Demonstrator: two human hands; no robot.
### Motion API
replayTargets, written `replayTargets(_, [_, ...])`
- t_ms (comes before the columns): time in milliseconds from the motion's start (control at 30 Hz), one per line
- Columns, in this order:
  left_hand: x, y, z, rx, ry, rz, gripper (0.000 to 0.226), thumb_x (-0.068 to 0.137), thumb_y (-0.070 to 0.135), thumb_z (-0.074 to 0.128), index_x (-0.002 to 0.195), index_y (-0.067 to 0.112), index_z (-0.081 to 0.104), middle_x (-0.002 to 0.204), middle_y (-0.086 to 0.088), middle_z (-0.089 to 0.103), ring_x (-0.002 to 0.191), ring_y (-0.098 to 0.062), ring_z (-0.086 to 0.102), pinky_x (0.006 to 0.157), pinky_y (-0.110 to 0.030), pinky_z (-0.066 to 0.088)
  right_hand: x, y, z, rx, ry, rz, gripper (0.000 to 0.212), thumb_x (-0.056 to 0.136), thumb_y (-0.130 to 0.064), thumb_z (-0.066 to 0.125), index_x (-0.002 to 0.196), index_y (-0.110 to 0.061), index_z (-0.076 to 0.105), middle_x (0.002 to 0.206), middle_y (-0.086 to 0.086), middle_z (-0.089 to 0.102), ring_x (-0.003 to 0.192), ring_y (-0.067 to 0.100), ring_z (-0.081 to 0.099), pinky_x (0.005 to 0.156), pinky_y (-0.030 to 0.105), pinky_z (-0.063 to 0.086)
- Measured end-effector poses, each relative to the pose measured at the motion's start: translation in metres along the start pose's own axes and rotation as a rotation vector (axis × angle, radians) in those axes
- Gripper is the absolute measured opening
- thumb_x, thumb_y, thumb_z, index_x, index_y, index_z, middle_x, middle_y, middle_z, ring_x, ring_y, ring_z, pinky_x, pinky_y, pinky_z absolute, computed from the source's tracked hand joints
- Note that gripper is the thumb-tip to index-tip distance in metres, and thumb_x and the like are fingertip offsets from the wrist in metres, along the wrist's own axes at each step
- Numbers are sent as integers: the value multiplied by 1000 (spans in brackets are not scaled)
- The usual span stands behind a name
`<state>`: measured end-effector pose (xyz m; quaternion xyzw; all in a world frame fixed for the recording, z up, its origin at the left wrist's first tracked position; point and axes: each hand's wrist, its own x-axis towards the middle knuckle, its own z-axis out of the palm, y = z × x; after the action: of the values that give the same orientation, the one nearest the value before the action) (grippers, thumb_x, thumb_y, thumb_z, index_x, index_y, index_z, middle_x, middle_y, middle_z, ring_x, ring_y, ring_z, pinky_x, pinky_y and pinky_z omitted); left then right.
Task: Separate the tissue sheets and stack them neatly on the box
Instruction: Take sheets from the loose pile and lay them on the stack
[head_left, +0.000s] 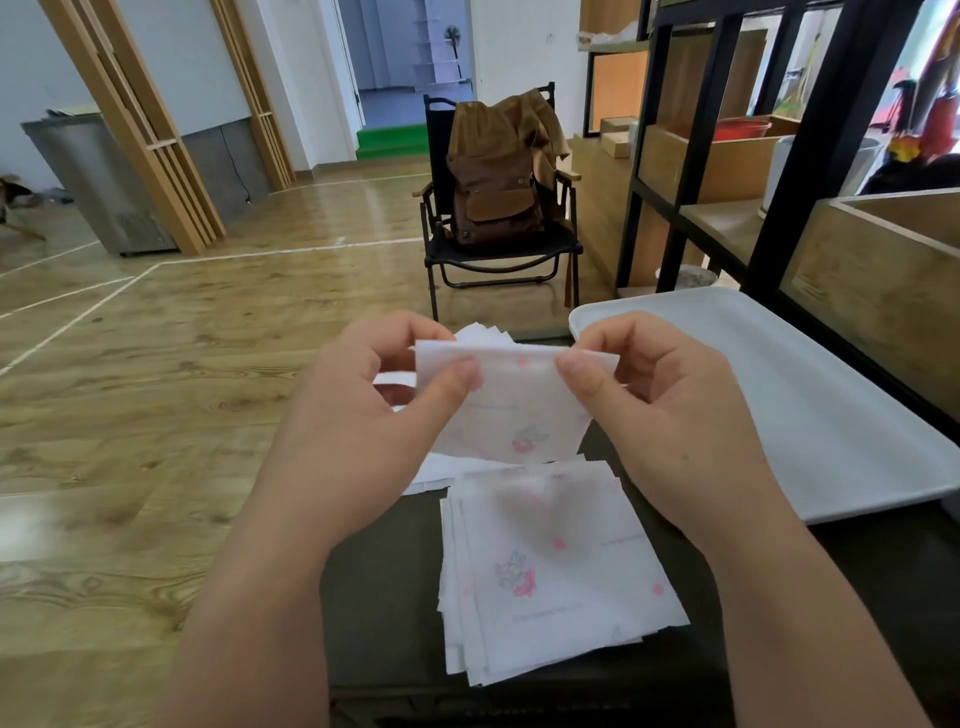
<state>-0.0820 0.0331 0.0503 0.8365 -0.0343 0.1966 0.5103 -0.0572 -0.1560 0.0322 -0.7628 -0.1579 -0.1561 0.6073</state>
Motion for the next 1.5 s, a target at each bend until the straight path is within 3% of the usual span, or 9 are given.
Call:
replayTargets(100, [-4,8,-5,-188,-174,-69,7,85,39,73,86,34,68,76,3,74,65,-11,69,54,-22,52,-2,-11,-8,199,-64,89,27,76,-51,62,84,-25,63,73,20,67,65,34,62,48,31,50])
replayTargets(200, [-5,6,-8,-83,-367,-232,8,87,36,70,92,37,64,74,-1,75,60,-15,67,56,-27,48,0,-5,-19,75,-173,282,15,80,-39,70,86,-26,65,59,10,65,44,14,55,43,16,41])
replayTargets(400, [-7,-10,-1,329,-727,-459,27,85,37,71,106,38,53,68,9,73,53,-2,60,57,-13,44,-3,22,-20,-439,-431,516,23,80,-39,75,91,-31,56,78,-3,64,65,8,63,56,19,41])
replayTargets(533, [3,-29,-1,544,-350,-448,25,82,54,69,94,39,53,73,10,64,58,-4,59,50,-22,40,-2,26,-19,-584,-399,508,35,71,-51,78,87,-32,54,77,-9,56,59,4,57,47,16,35])
replayTargets(633, [11,-52,4,536,-101,-240,23,84,28,71,98,36,54,88,13,61,82,-7,59,66,-27,48,1,27,-20,-540,-241,503,39,67,-58,77,84,-32,53,75,-7,58,57,6,56,36,13,35])
replayTargets(833, [12,-86,22,513,-445,-139,49,89,20,64,133,38,50,131,25,48,121,3,40,83,-4,28,3,28,-17,-507,-165,450,36,69,-61,73,83,-32,55,74,-5,58,64,8,54,45,16,35])
replayTargets(1067, [15,-95,23,507,-322,-53,25,88,15,67,104,33,71,99,31,56,102,7,48,77,7,29,2,29,-15,-466,-181,422,32,73,-57,73,84,-31,57,70,-4,54,60,8,51,50,19,35])
replayTargets(1200, [15,-95,18,482,-321,-67,28,85,19,71,106,38,69,95,33,57,90,19,50,75,3,35,2,29,-14,-458,-181,414,29,74,-55,73,83,-32,57,68,-5,54,58,8,51,50,19,37])
replayTargets(1500, [16,-100,11,554,-409,-28,44,84,16,67,123,36,63,122,25,49,123,1,43,97,-13,35,2,30,-13,-438,-189,413,27,76,-53,73,82,-30,59,65,-6,54,55,6,50,47,16,35])
